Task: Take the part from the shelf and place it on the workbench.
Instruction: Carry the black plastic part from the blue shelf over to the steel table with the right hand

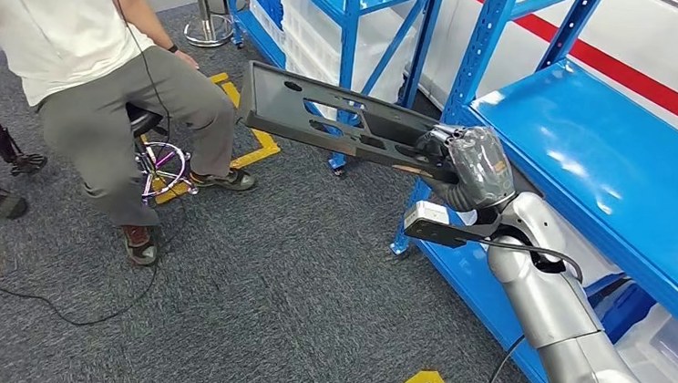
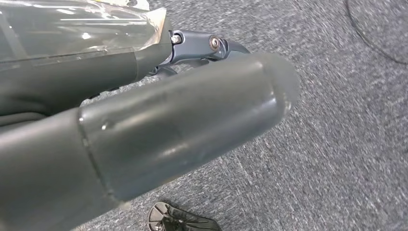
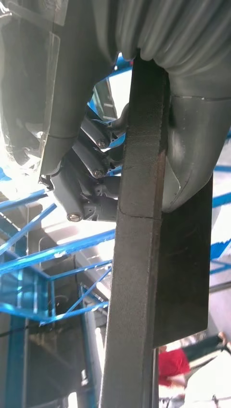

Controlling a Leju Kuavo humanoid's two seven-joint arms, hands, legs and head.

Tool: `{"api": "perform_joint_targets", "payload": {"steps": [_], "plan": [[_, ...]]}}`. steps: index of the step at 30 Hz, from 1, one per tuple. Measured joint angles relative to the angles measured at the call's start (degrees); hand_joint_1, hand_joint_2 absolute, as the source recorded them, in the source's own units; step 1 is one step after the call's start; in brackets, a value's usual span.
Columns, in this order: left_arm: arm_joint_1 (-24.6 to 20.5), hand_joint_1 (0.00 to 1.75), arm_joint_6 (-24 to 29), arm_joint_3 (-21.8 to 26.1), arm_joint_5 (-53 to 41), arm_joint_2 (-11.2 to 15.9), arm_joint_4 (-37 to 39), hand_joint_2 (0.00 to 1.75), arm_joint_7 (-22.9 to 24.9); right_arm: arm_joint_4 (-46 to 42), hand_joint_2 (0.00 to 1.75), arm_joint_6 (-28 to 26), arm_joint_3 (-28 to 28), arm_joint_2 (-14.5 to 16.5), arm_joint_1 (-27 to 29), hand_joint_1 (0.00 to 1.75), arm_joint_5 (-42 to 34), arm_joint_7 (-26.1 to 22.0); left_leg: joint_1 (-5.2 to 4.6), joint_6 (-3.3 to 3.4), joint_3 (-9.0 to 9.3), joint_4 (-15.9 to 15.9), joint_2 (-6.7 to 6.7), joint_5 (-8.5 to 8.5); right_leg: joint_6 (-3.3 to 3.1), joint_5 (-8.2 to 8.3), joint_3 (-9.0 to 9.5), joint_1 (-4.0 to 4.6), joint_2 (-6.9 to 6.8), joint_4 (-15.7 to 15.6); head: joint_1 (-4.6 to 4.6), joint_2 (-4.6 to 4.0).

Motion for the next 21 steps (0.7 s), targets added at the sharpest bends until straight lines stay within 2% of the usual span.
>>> {"api": "perform_joint_targets", "payload": {"steps": [1,2,3,4,5,6,7,8,9,10,11,12,13,15,16,17,19,20,21], "plan": [[0.0,0.00,0.0,0.0,0.0,0.0,0.0,0.00,0.0,0.0,1.75,-0.2,0.0,0.0,0.0,1.66,0.1,0.0,-0.09,-0.27,-0.16,0.1,-0.53,0.09,-0.14,0.82,1.16,-0.07,0.66,-2.5,-0.03,0.00],[0.0,0.00,0.0,0.0,-0.1,0.0,0.0,0.00,0.0,0.0,1.75,-0.3,0.1,0.0,0.0,1.66,0.1,0.0,-0.16,-0.59,-0.36,0.1,-1.00,0.21,-0.45,1.11,1.58,0.01,0.93,-3.4,-0.05,0.00],[0.1,0.00,0.0,0.0,-0.1,0.0,0.0,0.00,0.0,0.0,1.75,-0.4,0.1,0.0,0.1,1.66,0.2,0.0,-0.18,-0.93,-0.54,0.1,-1.46,0.35,-0.82,1.26,1.64,0.22,0.49,-3.5,-0.09,0.00],[0.3,0.00,0.0,0.0,-0.1,0.1,0.0,0.00,0.0,0.0,1.75,-0.4,0.2,0.0,0.1,1.66,0.2,0.0,-0.05,-1.22,-0.73,0.0,-1.76,0.43,-1.19,1.43,1.67,-0.06,-0.01,-3.6,-0.07,0.00],[0.4,0.00,0.0,0.0,-0.2,0.1,0.0,0.00,0.0,-0.1,1.75,-0.4,0.3,0.1,0.1,1.66,0.3,0.0,-0.03,-1.48,-1.00,0.4,-1.33,0.17,-1.60,1.60,1.75,-0.23,-0.49,-3.7,-0.07,0.00],[0.4,0.00,0.0,0.0,-0.2,0.1,0.0,0.00,0.0,-0.2,1.75,-0.4,0.3,0.1,0.1,1.66,0.3,0.0,-0.01,-1.72,-1.63,1.6,-0.22,-0.69,-2.16,1.71,1.86,-0.41,-1.00,-3.8,-0.27,0.00],[0.4,0.00,0.0,0.0,-0.3,0.1,0.0,0.00,0.0,-0.2,1.75,-0.4,0.3,0.2,0.1,1.66,0.3,0.0,0.03,-1.96,-2.82,4.1,1.31,-2.19,-2.72,1.78,1.95,-0.55,-1.53,-3.9,-0.46,0.00],[0.4,0.00,0.0,0.0,-0.3,0.1,0.0,0.00,0.0,-0.3,1.75,-0.4,0.3,0.2,0.1,1.66,0.3,0.0,0.07,-2.23,-4.51,7.7,2.95,-4.07,-3.14,1.75,1.96,-0.28,-2.07,-3.9,-0.67,0.00],[0.3,0.00,0.0,0.0,-0.4,0.0,0.0,0.00,0.0,-0.3,1.75,-0.5,0.3,0.2,0.1,1.66,0.3,0.0,0.22,-2.49,-6.41,11.7,3.99,-5.85,-3.45,1.70,1.96,-0.11,-2.66,-3.9,-0.85,0.00],[0.3,0.00,0.0,0.0,-0.4,0.0,0.0,0.00,0.0,-0.3,1.75,-0.5,0.3,0.2,0.2,1.66,0.3,0.0,0.41,-2.72,-7.96,14.9,4.50,-6.94,-3.54,1.67,1.95,0.03,-3.26,-3.9,-0.85,0.00],[0.3,0.00,0.0,0.0,-0.4,0.0,0.0,0.00,0.0,-0.3,1.75,-0.5,0.3,0.2,0.2,1.66,0.4,0.0,0.56,-2.89,-8.67,16.4,4.73,-7.10,-3.56,1.64,1.95,0.10,-3.84,-3.9,-0.85,0.00],[0.4,0.00,0.0,0.0,-0.4,0.0,0.0,0.00,0.0,-0.3,1.75,-0.5,0.3,0.2,0.2,1.66,0.4,0.0,0.71,-3.01,-8.26,15.7,4.93,-6.28,-3.58,1.60,1.96,0.13,-4.39,-3.9,-0.86,0.00],[0.4,0.00,0.0,0.0,-0.4,0.0,0.0,0.00,0.0,-0.3,1.75,-0.5,0.4,0.2,0.2,1.66,0.4,0.0,0.86,-3.09,-6.79,13.0,5.29,-4.74,-3.54,1.55,1.99,0.13,-4.92,-3.9,-0.87,0.00],[0.3,0.00,0.0,0.0,-0.4,0.1,0.0,0.00,0.0,-0.3,1.75,-0.5,0.4,0.1,0.1,1.66,0.3,0.0,0.85,-3.11,-2.63,5.5,7.39,-1.88,-3.18,1.26,2.00,0.49,-5.87,-3.7,-0.92,0.00],[0.1,0.00,0.0,0.0,-0.4,0.1,0.0,0.00,0.0,-0.3,1.75,-0.4,0.4,0.0,-0.1,1.66,0.3,0.0,0.74,-2.95,-1.21,2.9,8.20,-1.16,-2.91,1.12,1.97,0.74,-6.31,-3.7,-0.81,0.00],[0.0,0.00,0.0,0.0,-0.4,0.1,0.0,0.00,0.0,-0.4,1.75,-0.4,0.4,-0.1,-0.3,1.66,0.3,0.0,0.54,-2.73,-0.55,1.5,8.65,-0.99,-2.64,0.99,1.95,1.03,-6.76,-3.7,-0.69,0.00],[-0.1,0.00,0.0,0.0,-0.5,0.1,0.0,0.00,0.0,-0.4,1.75,-0.3,0.4,-0.2,-0.7,1.66,0.3,0.1,0.19,-1.99,-0.58,0.9,7.55,-0.95,-2.08,0.83,2.13,1.28,-7.82,-3.8,-0.42,0.00],[0.0,0.00,0.1,0.1,-0.5,0.0,0.0,0.00,0.0,-0.4,1.75,-0.3,0.4,-0.2,-0.8,1.66,0.3,0.1,0.12,-1.60,-0.49,0.7,6.98,-0.80,-1.80,0.53,2.09,1.21,-7.63,-3.5,-0.40,0.00],[0.0,0.00,0.1,0.1,-0.5,0.0,0.0,0.00,0.0,-0.4,1.75,-0.3,0.5,-0.2,-0.8,1.66,0.2,0.1,0.10,-1.12,-0.36,0.5,6.39,-0.63,-1.62,-0.14,1.70,1.04,-6.72,-2.6,-0.42,0.00]]}}
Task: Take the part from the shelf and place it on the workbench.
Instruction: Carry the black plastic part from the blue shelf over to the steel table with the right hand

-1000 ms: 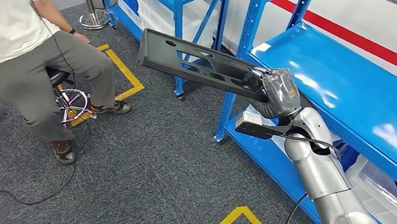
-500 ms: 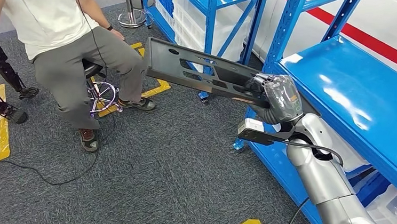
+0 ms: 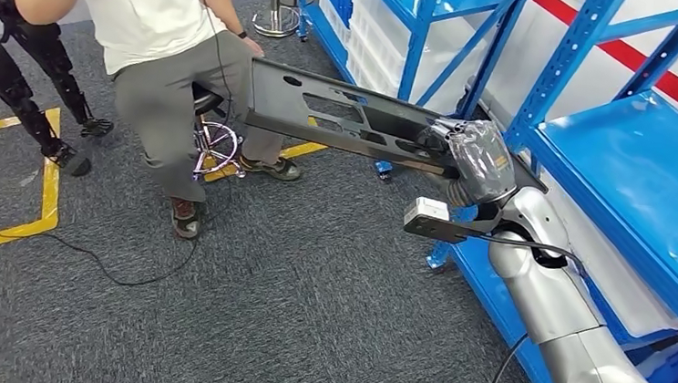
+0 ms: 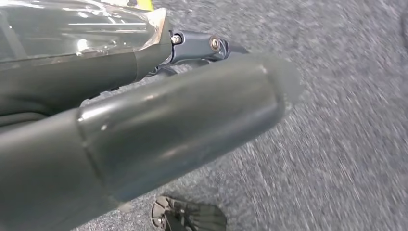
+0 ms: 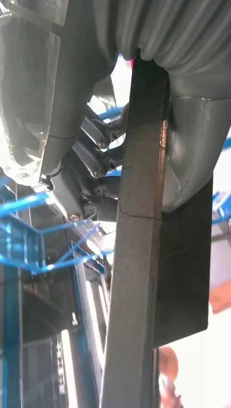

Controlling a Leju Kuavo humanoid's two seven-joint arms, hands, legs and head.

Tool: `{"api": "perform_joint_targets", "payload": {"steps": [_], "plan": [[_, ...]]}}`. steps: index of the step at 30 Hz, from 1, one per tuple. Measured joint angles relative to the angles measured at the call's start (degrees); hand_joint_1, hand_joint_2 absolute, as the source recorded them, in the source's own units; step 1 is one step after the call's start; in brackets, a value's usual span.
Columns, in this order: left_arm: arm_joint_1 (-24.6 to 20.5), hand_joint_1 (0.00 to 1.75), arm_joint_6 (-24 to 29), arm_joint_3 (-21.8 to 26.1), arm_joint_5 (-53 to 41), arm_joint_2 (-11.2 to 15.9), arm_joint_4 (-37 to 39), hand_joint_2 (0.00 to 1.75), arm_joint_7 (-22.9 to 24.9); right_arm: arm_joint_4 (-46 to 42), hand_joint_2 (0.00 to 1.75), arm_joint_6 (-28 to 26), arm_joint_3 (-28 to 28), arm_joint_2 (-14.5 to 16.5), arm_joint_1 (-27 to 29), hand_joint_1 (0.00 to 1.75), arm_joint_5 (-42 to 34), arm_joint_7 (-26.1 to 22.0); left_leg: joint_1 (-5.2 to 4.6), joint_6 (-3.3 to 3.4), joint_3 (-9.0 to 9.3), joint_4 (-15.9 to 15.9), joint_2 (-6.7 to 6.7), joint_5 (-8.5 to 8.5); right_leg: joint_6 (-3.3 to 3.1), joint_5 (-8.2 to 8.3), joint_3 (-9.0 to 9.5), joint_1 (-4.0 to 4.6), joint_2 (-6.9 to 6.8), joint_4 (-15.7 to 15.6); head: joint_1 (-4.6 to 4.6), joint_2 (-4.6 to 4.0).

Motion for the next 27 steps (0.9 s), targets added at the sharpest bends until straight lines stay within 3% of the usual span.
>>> {"api": "perform_joint_targets", "payload": {"steps": [1,3,5,6,7,9,11,13,15,17,19,20,21,23,25,27], "plan": [[0.0,0.00,0.0,0.0,-0.1,0.0,0.0,0.00,0.0,0.0,1.75,0.0,0.0,0.0,0.0,1.66,0.0,0.0,0.06,0.46,0.13,-0.2,-0.52,0.19,0.01,-1.14,-0.98,-0.22,1.34,2.1,0.05,0.00],[-0.1,0.00,-0.1,0.1,-0.4,0.0,0.0,0.00,0.0,0.0,1.75,-0.1,0.0,-0.3,0.2,1.66,0.0,0.1,0.11,1.05,0.13,-0.3,-1.76,0.36,-0.31,-4.26,-4.59,-0.53,3.79,9.6,0.18,0.00],[-0.2,0.00,-0.2,0.1,-0.5,0.1,0.0,0.00,0.0,-0.1,1.75,-0.1,0.0,-0.7,0.8,1.66,0.0,0.4,0.11,1.19,0.11,-0.3,-3.28,0.41,-0.17,-5.86,-7.65,-0.57,4.43,15.5,0.29,0.00],[-0.2,0.00,-0.3,0.1,-0.6,0.1,0.0,0.00,0.0,-0.2,1.75,-0.1,0.0,-0.9,1.2,1.66,0.0,0.5,0.12,1.17,0.11,-0.3,-4.03,0.43,0.16,-5.37,-7.80,-0.60,4.55,15.5,0.33,0.00],[-0.1,0.00,-0.3,0.1,-0.6,0.0,0.0,0.00,0.0,-0.3,1.75,-0.1,0.0,-1.0,1.4,1.66,0.0,0.6,0.15,1.11,0.12,-0.2,-4.76,0.46,0.62,-4.02,-6.79,-0.72,4.70,13.0,0.34,0.00],[-0.1,0.00,-0.3,0.1,-0.6,0.0,0.0,0.00,0.0,-0.7,1.75,-0.1,0.0,-1.0,1.6,1.66,0.2,0.7,0.13,0.78,0.03,0.0,-6.06,0.50,1.42,-0.68,-3.12,-1.16,5.89,4.9,0.37,0.00],[-0.1,0.00,-0.3,0.2,-0.7,0.1,0.0,0.00,0.0,-1.1,1.75,-0.1,0.0,-1.0,1.6,1.66,0.4,0.8,0.03,0.21,-0.23,0.2,-7.00,0.58,1.26,1.06,-0.89,-1.30,6.72,0.2,0.32,0.00],[0.1,0.00,-0.3,0.2,-0.9,0.1,0.0,0.00,0.0,-1.2,1.75,-0.1,0.0,-0.9,1.6,1.66,0.6,0.9,0.11,-0.44,-0.50,0.0,-7.64,0.83,0.37,1.37,-0.69,-1.09,6.12,-0.2,0.30,0.00],[0.3,0.00,-0.3,0.3,-1.0,0.1,0.0,0.00,0.0,-1.4,1.75,-0.1,0.1,-0.6,1.5,1.66,0.7,1.0,0.22,-0.96,-0.99,0.8,-6.39,0.24,-0.63,1.70,-0.60,-1.17,5.35,-0.3,0.19,0.00],[0.3,0.00,-0.2,0.3,-1.1,0.1,0.0,0.00,0.0,-1.7,1.75,-0.1,0.1,-0.5,1.5,1.66,0.7,1.1,0.19,-1.30,-3.02,5.5,-3.49,-2.65,-1.57,1.84,-0.53,-1.12,4.53,-0.5,-0.06,0.00],[0.2,0.00,-0.2,0.3,-1.1,0.0,0.0,0.00,0.0,-1.8,1.75,-0.1,0.1,-0.5,1.6,1.66,0.8,1.1,0.20,-1.51,-6.41,12.8,-1.88,-6.20,-2.04,1.75,-0.55,-0.71,3.53,-0.5,-0.20,0.00],[0.2,0.00,-0.3,0.3,-1.1,0.0,0.0,0.00,0.0,-1.8,1.75,-0.1,0.1,-0.5,1.6,1.66,0.8,1.1,0.21,-1.52,-7.54,15.3,-1.65,-7.02,-2.09,1.72,-0.56,-0.53,2.96,-0.5,-0.18,0.00],[0.2,0.00,-0.3,0.3,-1.1,0.0,0.0,0.00,0.0,-1.8,1.75,-0.1,0.1,-0.5,1.7,1.66,0.8,1.1,0.21,-1.45,-7.67,15.8,-1.53,-6.80,-2.14,1.68,-0.56,-0.37,2.39,-0.5,-0.20,0.00],[0.2,0.00,-0.3,0.4,-1.2,0.1,0.0,0.00,0.0,-1.8,1.75,-0.1,0.1,-0.5,1.7,1.66,0.8,1.1,0.11,-0.97,-4.65,10.6,-0.84,-3.99,-2.21,1.60,-0.46,-0.12,1.31,-0.5,-0.19,0.00],[0.1,0.00,-0.3,0.4,-1.2,0.1,0.0,0.00,0.0,-1.8,1.75,-0.1,0.0,-0.5,1.6,1.66,0.8,1.1,-0.37,-0.23,-0.65,3.4,1.26,-1.70,-2.13,1.43,-0.34,0.26,0.34,-0.5,-0.13,0.00],[0.0,0.00,-0.3,0.4,-1.2,0.2,0.0,0.00,0.0,-1.8,1.75,-0.1,0.0,-0.6,1.5,1.66,0.8,1.1,-0.95,0.31,0.69,0.6,2.06,-1.27,-1.85,1.29,-0.29,0.52,-0.59,-0.5,-0.10,0.00]]}}
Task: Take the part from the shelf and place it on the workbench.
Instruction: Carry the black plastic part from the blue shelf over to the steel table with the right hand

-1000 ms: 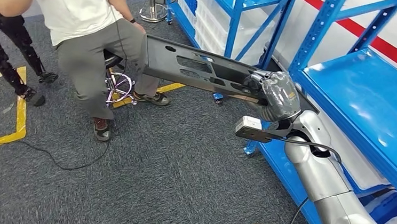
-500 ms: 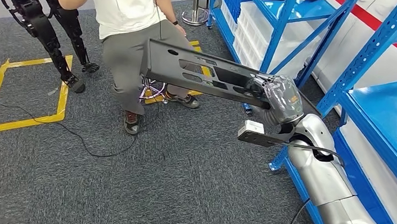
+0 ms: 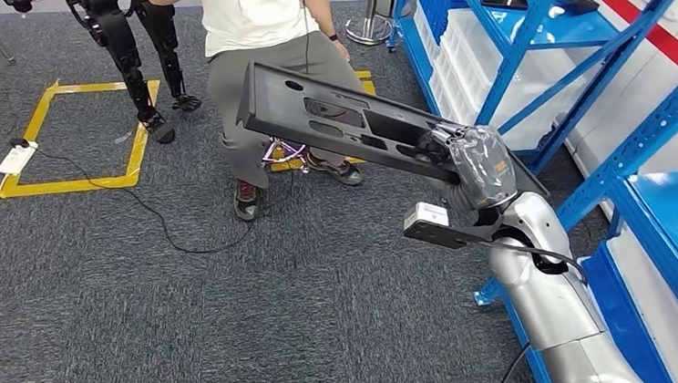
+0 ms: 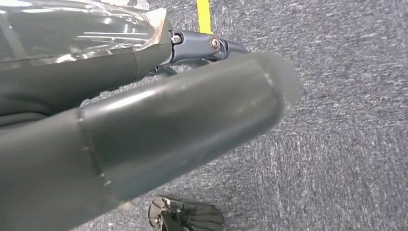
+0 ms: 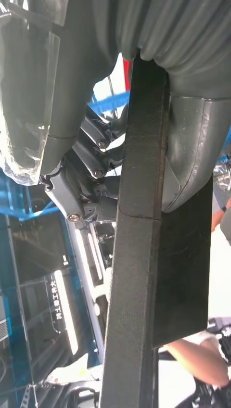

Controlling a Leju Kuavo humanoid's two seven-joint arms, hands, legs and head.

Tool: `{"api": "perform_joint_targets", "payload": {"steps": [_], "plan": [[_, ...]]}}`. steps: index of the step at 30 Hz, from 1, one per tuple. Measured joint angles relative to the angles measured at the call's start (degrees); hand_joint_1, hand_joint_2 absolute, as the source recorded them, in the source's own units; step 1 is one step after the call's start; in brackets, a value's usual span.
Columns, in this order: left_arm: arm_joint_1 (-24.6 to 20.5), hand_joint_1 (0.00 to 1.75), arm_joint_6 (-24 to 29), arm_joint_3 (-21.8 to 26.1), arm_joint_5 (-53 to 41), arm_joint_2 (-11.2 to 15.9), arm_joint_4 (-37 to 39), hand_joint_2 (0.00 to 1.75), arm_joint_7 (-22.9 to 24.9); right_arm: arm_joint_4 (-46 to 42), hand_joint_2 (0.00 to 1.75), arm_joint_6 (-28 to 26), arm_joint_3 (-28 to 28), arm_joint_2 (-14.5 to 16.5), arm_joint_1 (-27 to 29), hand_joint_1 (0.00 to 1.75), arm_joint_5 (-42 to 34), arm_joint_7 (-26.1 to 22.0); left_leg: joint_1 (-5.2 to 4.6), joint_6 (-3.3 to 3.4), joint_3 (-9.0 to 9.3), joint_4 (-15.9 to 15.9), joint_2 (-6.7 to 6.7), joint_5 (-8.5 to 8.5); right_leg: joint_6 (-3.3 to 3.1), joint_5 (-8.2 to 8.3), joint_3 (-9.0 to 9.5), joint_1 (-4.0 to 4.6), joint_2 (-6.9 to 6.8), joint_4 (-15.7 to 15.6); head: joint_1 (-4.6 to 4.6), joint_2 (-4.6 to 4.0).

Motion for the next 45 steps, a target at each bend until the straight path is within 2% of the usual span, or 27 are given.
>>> {"api": "perform_joint_targets", "payload": {"steps": [2,4,6,8,9,10,11,13,15,17,18,20,22,24,25,26,28,30,32,33,35,37,39,40,41,43,45], "plan": [[0.0,0.00,0.0,0.0,-0.1,0.0,0.0,0.00,0.0,0.0,1.75,0.0,0.0,0.0,0.0,1.66,0.0,0.0,-0.01,0.52,0.06,-0.5,-1.29,0.46,0.43,-0.16,-0.02,0.12,-0.82,-0.1,-0.01,0.00],[0.0,0.00,0.1,0.0,-0.1,0.0,0.0,0.00,0.0,0.0,1.75,-0.1,-0.1,-0.1,0.0,1.66,0.0,-0.1,0.33,1.24,0.42,-1.4,-2.45,1.15,0.78,-1.33,-0.87,-0.01,1.10,1.8,0.04,0.00],[-0.1,0.00,0.1,0.0,-0.1,0.0,0.0,0.00,0.0,0.0,1.75,-0.1,-0.1,-0.4,0.1,1.66,-0.1,-0.2,0.55,1.62,0.60,-1.8,-3.66,1.54,0.75,-4.07,-3.71,-0.41,4.12,8.1,0.14,0.00],[-0.2,0.00,0.2,0.0,-0.1,0.0,0.0,0.00,0.0,0.1,1.75,-0.1,-0.1,-0.6,0.5,1.66,0.0,-0.3,0.60,1.64,0.56,-1.8,-5.14,1.59,0.96,-6.40,-7.10,-0.69,5.00,15.0,0.21,0.00],[-0.2,0.00,0.2,0.0,-0.1,-0.1,0.0,0.00,0.0,0.1,1.75,-0.1,-0.1,-0.7,0.7,1.66,0.0,-0.3,0.61,1.61,0.56,-1.8,-5.93,1.61,1.31,-6.51,-7.81,-0.84,5.09,16.3,0.20,0.00],[-0.2,0.00,0.2,0.0,-0.1,-0.1,0.0,0.00,0.1,0.1,1.75,-0.1,-0.1,-0.7,0.8,1.66,0.0,-0.3,0.66,1.54,0.57,-1.7,-6.71,1.64,1.83,-5.65,-7.37,-1.04,5.17,15.1,0.21,0.00],[-0.2,0.00,0.2,0.1,-0.1,-0.1,0.0,0.00,0.1,0.2,1.75,-0.1,-0.1,-0.7,0.8,1.66,0.0,-0.3,0.75,1.42,0.58,-1.6,-7.45,1.66,2.43,-4.07,-5.92,-1.31,5.38,11.9,0.19,0.00],[-0.2,0.00,0.2,0.1,-0.1,-0.1,0.0,0.00,0.1,0.2,1.75,-0.1,-0.1,-0.7,0.8,1.66,0.0,-0.3,0.87,0.85,0.37,-1.3,-8.90,1.59,3.31,-0.93,-2.12,-1.94,7.15,3.7,0.27,0.00],[-0.1,0.00,0.1,0.1,-0.1,-0.1,0.0,0.00,0.1,0.2,1.75,-0.2,-0.1,-0.7,0.8,1.66,0.1,-0.3,0.83,0.05,-0.14,-1.0,-10.01,1.67,3.03,0.24,-0.38,-2.04,8.29,0.1,0.28,0.00],[0.1,0.00,0.1,0.1,-0.1,0.0,0.0,0.00,0.1,0.1,1.75,-0.2,0.0,-0.5,0.9,1.66,0.2,-0.2,0.94,-0.61,-0.60,-1.1,-10.68,1.90,2.19,0.43,-0.39,-1.83,7.43,0.1,0.22,0.00],[0.3,0.00,0.1,0.2,-0.2,0.0,0.0,0.00,0.1,0.1,1.75,-0.2,0.0,-0.4,0.9,1.66,0.2,-0.2,0.96,-0.85,-0.82,-0.8,-10.05,1.73,1.84,0.55,-0.36,-1.87,6.97,0.1,0.21,0.00],[0.3,0.00,0.0,0.3,-0.2,-0.1,0.0,0.00,0.1,-0.1,1.75,-0.2,0.0,-0.4,0.8,1.66,0.2,-0.2,0.94,-1.26,-2.34,2.5,-6.98,-0.29,0.94,0.69,-0.25,-1.82,5.90,-0.1,-0.04,0.00],[0.2,0.00,0.0,0.3,-0.1,-0.1,0.1,0.00,0.1,-0.2,1.75,-0.2,0.0,-0.4,0.9,1.66,0.3,-0.2,0.98,-1.52,-5.72,9.7,-4.20,-3.91,0.24,0.59,-0.20,-1.38,4.72,-0.1,-0.29,0.00],[0.2,0.00,0.0,0.3,-0.1,-0.1,0.1,0.00,0.1,-0.2,1.75,-0.2,0.1,-0.4,0.9,1.66,0.3,-0.2,1.05,-1.56,-8.47,15.3,-3.63,-5.76,-0.05,0.49,-0.20,-1.03,3.38,-0.1,-0.27,0.00],[0.2,0.00,0.1,0.4,0.0,-0.1,0.1,0.00,0.2,-0.2,1.75,-0.2,0.2,-0.4,0.9,1.66,0.4,-0.2,1.05,-1.48,-8.38,15.1,-3.52,-5.19,-0.16,0.44,-0.18,-0.91,2.71,-0.1,-0.27,0.00],[0.2,0.00,0.2,0.4,0.1,-0.1,0.1,0.00,0.2,-0.2,1.75,-0.2,0.2,-0.3,0.9,1.66,0.5,-0.2,1.03,-1.32,-7.14,12.8,-3.27,-3.80,-0.22,0.39,-0.13,-0.80,2.07,-0.1,-0.27,0.00],[0.2,0.00,0.3,0.5,0.2,-0.1,0.1,0.00,0.2,-0.2,1.75,-0.2,0.3,0.0,0.7,1.66,0.6,-0.2,0.72,-0.80,-2.80,5.0,-1.25,-0.66,-0.24,0.24,0.02,-0.46,0.94,-0.1,-0.26,0.00],[0.0,0.00,0.5,0.5,0.2,-0.2,0.1,0.00,0.3,-0.2,1.75,-0.1,0.3,0.3,0.3,1.66,0.6,-0.2,0.22,-0.33,-0.39,0.4,0.19,0.49,0.03,0.02,0.09,-0.09,-0.04,-0.1,-0.20,0.00],[-0.1,0.00,0.5,0.5,0.2,-0.2,0.1,0.00,0.3,-0.1,1.75,-0.1,0.4,0.6,-0.2,1.66,0.7,-0.2,-0.11,0.05,-0.40,-0.3,-0.73,0.58,0.47,-0.16,0.22,-0.01,-1.10,-0.2,-0.13,0.00],[0.0,0.00,0.5,0.5,0.2,-0.2,0.1,0.00,0.3,-0.1,1.75,-0.1,0.4,0.7,-0.3,1.66,0.7,-0.3,-0.02,0.33,-0.24,-0.6,-1.33,0.82,0.71,-0.35,0.13,-0.04,-1.02,-0.1,-0.12,0.00],[0.0,0.00,0.5,0.5,0.1,-0.3,0.1,0.00,0.3,0.0,1.75,-0.2,0.4,0.7,-0.5,1.66,0.6,-0.3,0.30,1.04,0.13,-1.2,-2.56,1.39,1.01,-1.71,-0.86,-0.21,1.36,2.4,-0.03,0.00],[-0.2,0.00,0.4,0.5,-0.3,-0.3,0.1,0.00,0.3,0.1,1.75,-0.4,0.3,0.2,-0.2,1.66,0.5,-0.4,0.49,1.42,0.27,-1.5,-3.97,1.67,0.89,-4.56,-4.05,-0.52,4.28,9.3,0.13,0.00],[-0.3,0.00,0.3,0.5,-0.7,-0.3,0.1,0.00,0.3,0.2,1.75,-0.7,0.3,-0.5,0.6,1.66,0.5,-0.4,0.51,1.44,0.25,-1.4,-5.70,1.69,1.05,-6.41,-7.34,-0.65,4.97,15.5,0.25,0.00],[-0.3,0.00,0.3,0.5,-0.9,-0.3,0.1,0.00,0.3,0.2,1.75,-0.8,0.3,-0.8,1.0,1.66,0.5,-0.4,0.51,1.43,0.26,-1.4,-6.56,1.69,1.38,-6.04,-7.76,-0.70,5.06,15.8,0.26,0.00],[-0.2,0.00,0.3,0.5,-1.0,-0.3,0.1,0.00,0.4,0.2,1.75,-0.8,0.2,-1.0,1.3,1.66,0.5,-0.4,0.53,1.40,0.27,-1.3,-7.39,1.70,1.84,-4.77,-7.03,-0.81,5.23,13.7,0.26,0.00],[-0.2,0.00,0.2,0.5,-1.2,-0.3,0.1,0.00,0.5,0.1,1.75,-1.0,0.2,-1.4,1.5,1.66,0.5,-0.4,0.55,1.15,0.20,-1.1,-8.87,1.65,2.71,-1.24,-3.61,-1.27,6.83,5.7,0.25,0.00],[-0.3,0.00,0.2,0.5,-1.3,-0.2,0.1,0.00,0.6,0.0,1.75,-1.2,0.1,-1.6,1.7,1.66,0.5,-0.4,0.48,0.58,-0.16,-0.9,-10.04,1.67,2.63,0.67,-1.34,-1.50,8.42,0.6,0.26,0.00]]}}
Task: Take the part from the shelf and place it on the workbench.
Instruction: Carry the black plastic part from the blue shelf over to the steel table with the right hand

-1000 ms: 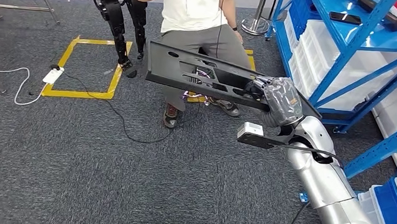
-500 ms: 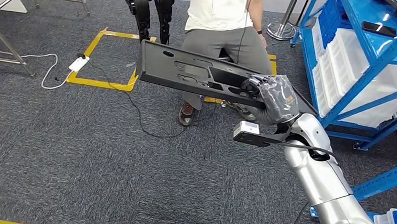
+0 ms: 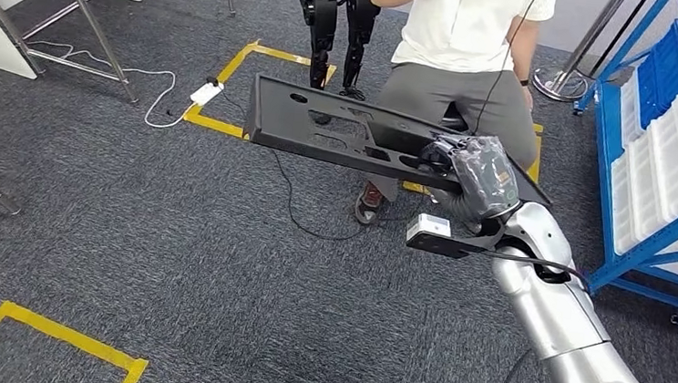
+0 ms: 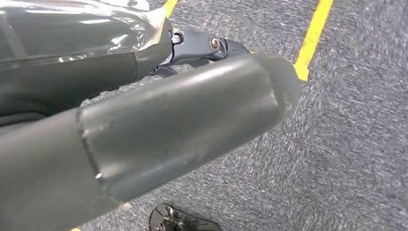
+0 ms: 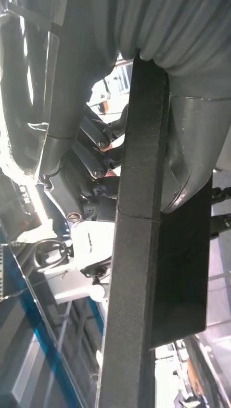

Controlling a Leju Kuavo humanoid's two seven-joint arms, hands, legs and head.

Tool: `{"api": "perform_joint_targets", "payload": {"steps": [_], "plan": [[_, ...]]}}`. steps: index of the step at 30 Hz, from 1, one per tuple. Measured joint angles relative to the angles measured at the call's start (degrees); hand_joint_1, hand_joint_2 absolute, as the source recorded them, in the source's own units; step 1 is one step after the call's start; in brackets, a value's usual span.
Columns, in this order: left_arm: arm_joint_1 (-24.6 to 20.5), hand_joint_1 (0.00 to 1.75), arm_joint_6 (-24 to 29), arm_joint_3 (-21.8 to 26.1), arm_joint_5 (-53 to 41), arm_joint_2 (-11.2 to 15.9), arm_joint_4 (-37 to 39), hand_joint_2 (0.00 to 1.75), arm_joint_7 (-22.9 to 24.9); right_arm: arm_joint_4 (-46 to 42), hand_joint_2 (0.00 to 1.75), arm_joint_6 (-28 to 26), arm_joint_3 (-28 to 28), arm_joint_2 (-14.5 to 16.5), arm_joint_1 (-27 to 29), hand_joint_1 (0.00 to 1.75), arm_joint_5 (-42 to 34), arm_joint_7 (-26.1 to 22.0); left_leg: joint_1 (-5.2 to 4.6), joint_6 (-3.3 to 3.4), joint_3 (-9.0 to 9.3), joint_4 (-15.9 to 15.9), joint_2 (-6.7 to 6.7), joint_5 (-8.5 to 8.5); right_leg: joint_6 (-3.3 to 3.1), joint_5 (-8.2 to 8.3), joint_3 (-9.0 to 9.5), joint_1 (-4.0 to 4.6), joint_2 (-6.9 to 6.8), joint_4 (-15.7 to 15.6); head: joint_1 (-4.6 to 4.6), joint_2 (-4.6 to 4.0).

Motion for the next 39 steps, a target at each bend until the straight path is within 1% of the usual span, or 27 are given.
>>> {"api": "perform_joint_targets", "payload": {"steps": [1,3,5,7,9,10,11,12,14,15,16,18,19,20,22,24,25,26,27,29,31,33,34,36,37,38,39], "plan": [[0.0,0.00,0.0,0.0,0.0,0.0,0.0,0.00,0.0,0.0,1.75,-0.1,0.0,-0.1,0.1,1.66,0.0,0.0,-0.01,-0.34,-0.24,0.0,-0.48,0.09,-0.36,0.10,0.18,0.09,0.17,-0.4,-0.01,0.00],[0.2,0.00,0.0,0.0,0.0,0.1,0.0,0.00,0.1,-0.1,1.75,-0.1,0.0,-0.2,0.3,1.66,0.0,0.0,0.12,-0.91,-0.64,0.0,-0.93,0.19,-1.09,0.41,0.31,0.17,-0.83,-0.6,-0.04,0.00],[0.3,0.00,0.0,0.0,0.0,0.1,0.0,0.00,0.1,-0.3,1.75,-0.1,0.0,-0.1,0.3,1.66,0.0,0.0,0.10,-1.44,-1.62,2.0,1.61,-1.19,-1.96,0.55,0.47,0.08,-1.90,-0.8,-0.24,0.00],[0.1,0.00,0.0,0.0,-0.2,0.0,0.0,0.00,0.1,-0.5,1.75,-0.1,0.0,-0.1,0.3,1.66,0.1,0.1,0.14,-1.89,-4.51,8.2,5.12,-4.59,-2.75,0.48,0.58,0.32,-3.10,-0.9,-0.42,0.00],[0.0,0.00,0.0,0.0,-0.4,0.0,0.0,0.00,0.1,-0.5,1.75,-0.1,0.0,-0.2,0.4,1.66,0.2,0.1,0.41,-2.17,-7.87,14.9,6.25,-7.30,-3.11,0.39,0.55,0.66,-4.53,-0.9,-0.43,0.00],[-0.1,0.00,0.0,0.0,-0.4,0.0,0.0,0.00,0.2,-0.5,1.75,-0.1,0.0,-0.2,0.5,1.66,0.2,0.1,0.48,-2.22,-8.48,16.1,6.42,-7.37,-3.16,0.35,0.54,0.77,-5.24,-0.9,-0.44,0.00],[-0.1,0.00,0.0,0.0,-0.5,0.0,0.0,0.00,0.2,-0.5,1.75,-0.1,0.0,-0.2,0.6,1.66,0.3,0.1,0.51,-2.18,-7.91,15.1,6.56,-6.44,-3.19,0.32,0.55,0.86,-5.91,-0.9,-0.44,0.00],[-0.1,0.00,0.0,0.0,-0.6,0.1,0.0,0.00,0.2,-0.6,1.75,-0.1,0.0,-0.2,0.7,1.66,0.3,0.1,0.47,-2.00,-6.10,11.9,6.98,-4.78,-3.22,0.28,0.58,0.93,-6.54,-0.9,-0.44,0.00],[-0.3,0.00,0.1,0.0,-0.7,0.3,0.0,0.00,0.2,-0.9,1.75,-0.1,-0.1,-0.2,0.6,1.66,0.3,0.1,0.07,-1.36,-1.69,4.1,9.20,-2.06,-3.06,0.12,0.69,1.24,-7.69,-0.9,-0.42,0.00],[-0.4,0.00,0.2,0.0,-0.8,0.3,0.0,0.00,0.2,-1.0,1.75,-0.1,-0.1,-0.2,0.5,1.66,0.3,0.1,-0.20,-1.03,-0.28,1.6,9.96,-1.42,-2.91,0.01,0.75,1.40,-8.22,-0.9,-0.40,0.00],[-0.5,0.00,0.2,0.0,-0.8,0.4,0.0,0.00,0.2,-1.1,1.75,-0.1,-0.1,-0.2,0.5,1.66,0.3,0.1,-0.46,-0.78,0.23,0.5,10.29,-1.34,-2.71,-0.09,0.82,1.52,-8.74,-0.9,-0.37,0.00],[-0.6,0.00,0.2,0.0,-0.8,0.6,0.0,0.00,0.2,-1.1,1.75,-0.1,-0.1,0.0,0.4,1.66,0.4,0.1,-0.52,-0.25,0.29,0.1,8.98,-1.08,-2.23,-0.26,1.04,1.59,-9.56,-1.0,-0.37,0.00],[-0.5,0.00,0.3,0.0,-0.8,0.6,0.0,0.00,0.2,-1.2,1.75,-0.1,-0.1,0.1,0.4,1.66,0.4,0.1,-0.39,0.04,0.54,-0.3,8.41,-0.83,-1.97,-0.49,1.00,1.53,-9.02,-0.7,-0.30,0.00],[-0.6,0.00,0.3,0.0,-0.8,0.6,0.0,0.00,0.2,-1.2,1.75,-0.1,-0.2,0.1,0.4,1.66,0.4,0.1,-0.20,0.38,0.84,-0.7,7.85,-0.53,-1.83,-1.13,0.58,1.46,-7.80,0.3,-0.27,0.00],[-0.7,0.00,0.3,0.0,-0.8,0.6,0.0,0.00,0.2,-1.3,1.75,-0.1,-0.3,0.0,0.4,1.66,0.4,0.1,0.08,0.79,1.18,-1.2,6.67,-0.14,-1.88,-3.71,-1.99,1.12,-4.73,5.9,-0.05,0.00],[-0.9,0.00,0.3,0.0,-0.8,0.6,0.0,0.00,0.1,-1.1,1.75,-0.1,-0.3,-0.1,0.6,1.66,0.4,0.0,0.15,0.91,1.15,-1.2,5.21,-0.07,-1.84,-6.45,-5.72,0.78,-3.56,13.4,0.07,0.00],[-0.9,0.00,0.3,0.0,-0.8,0.6,0.0,0.00,0.1,-1.1,1.75,-0.2,-0.3,-0.1,0.7,1.66,0.4,0.0,0.17,0.90,1.16,-1.1,4.38,-0.07,-1.51,-6.81,-6.81,0.60,-3.43,15.4,0.08,0.00],[-0.9,0.00,0.3,0.0,-0.8,0.6,0.0,0.00,0.1,-1.0,1.75,-0.2,-0.3,-0.1,0.8,1.66,0.4,0.0,0.22,0.86,1.18,-1.1,3.54,-0.07,-0.98,-6.18,-6.79,0.38,-3.34,15.0,0.07,0.00],[-0.8,0.00,0.3,0.0,-0.8,0.6,0.0,0.00,0.0,-1.0,1.75,-0.2,-0.3,0.0,0.8,1.66,0.5,0.0,0.31,0.77,1.21,-1.0,2.69,-0.10,-0.35,-4.70,-5.64,0.11,-3.14,12.3,0.07,0.00],[-0.8,0.00,0.3,0.0,-0.8,0.7,0.0,0.00,-0.1,-1.0,1.75,-0.4,-0.3,0.1,0.7,1.66,0.5,-0.1,0.43,0.23,1.00,-0.5,1.09,-0.32,0.77,-1.33,-1.79,-0.56,-1.26,4.1,0.14,0.00],[-0.8,0.00,0.3,0.0,-0.8,0.7,0.0,0.00,-0.2,-0.9,1.75,-0.6,-0.2,0.2,0.6,1.66,0.7,-0.1,0.41,-0.57,0.44,-0.1,-0.20,-0.41,0.74,0.03,0.22,-0.77,0.23,-0.2,0.18,0.00],[-0.6,0.00,0.3,0.0,-0.8,0.8,0.0,0.00,-0.3,-0.9,1.75,-0.7,-0.2,0.5,0.6,1.66,0.8,-0.1,0.57,-1.24,-0.06,-0.1,-1.26,-0.17,-0.06,0.11,0.29,-0.58,-0.47,-0.4,0.14,0.00],[-0.5,0.00,0.3,0.0,-0.8,0.8,0.0,0.00,-0.3,-0.9,1.75,-0.7,-0.1,0.7,0.5,1.66,0.9,-0.1,0.67,-1.51,-0.24,0.0,-0.92,-0.23,-0.45,0.20,0.38,-0.62,-1.02,-0.5,0.10,0.00],[-0.4,0.00,0.3,0.0,-0.9,0.8,0.0,0.00,-0.3,-1.0,1.75,-0.8,-0.1,0.9,0.4,1.66,0.9,-0.1,0.65,-1.99,-1.52,2.6,2.14,-1.86,-1.38,0.29,0.65,-0.63,-2.22,-0.8,-0.18,0.00],[-0.5,0.00,0.3,0.0,-0.9,0.8,0.0,0.00,-0.3,-1.0,1.75,-0.8,-0.1,0.9,0.4,1.66,1.0,-0.1,0.63,-2.18,-2.93,5.6,4.20,-3.45,-1.80,0.25,0.77,-0.51,-2.85,-0.8,-0.32,0.00],[-0.6,0.00,0.3,0.0,-1.0,0.8,0.0,0.00,-0.3,-1.0,1.75,-0.9,-0.1,0.9,0.5,1.66,1.1,-0.1,0.63,-2.32,-4.85,9.4,5.59,-5.26,-2.14,0.14,0.82,-0.31,-3.54,-0.8,-0.45,0.00],[-0.6,0.00,0.3,0.0,-1.0,0.8,0.0,0.00,-0.3,-1.0,1.75,-0.9,-0.1,0.9,0.6,1.66,1.2,-0.1,0.69,-2.42,-6.77,13.0,6.20,-6.72,-2.35,0.04,0.85,-0.14,-4.25,-0.8,-0.44,0.00]]}}
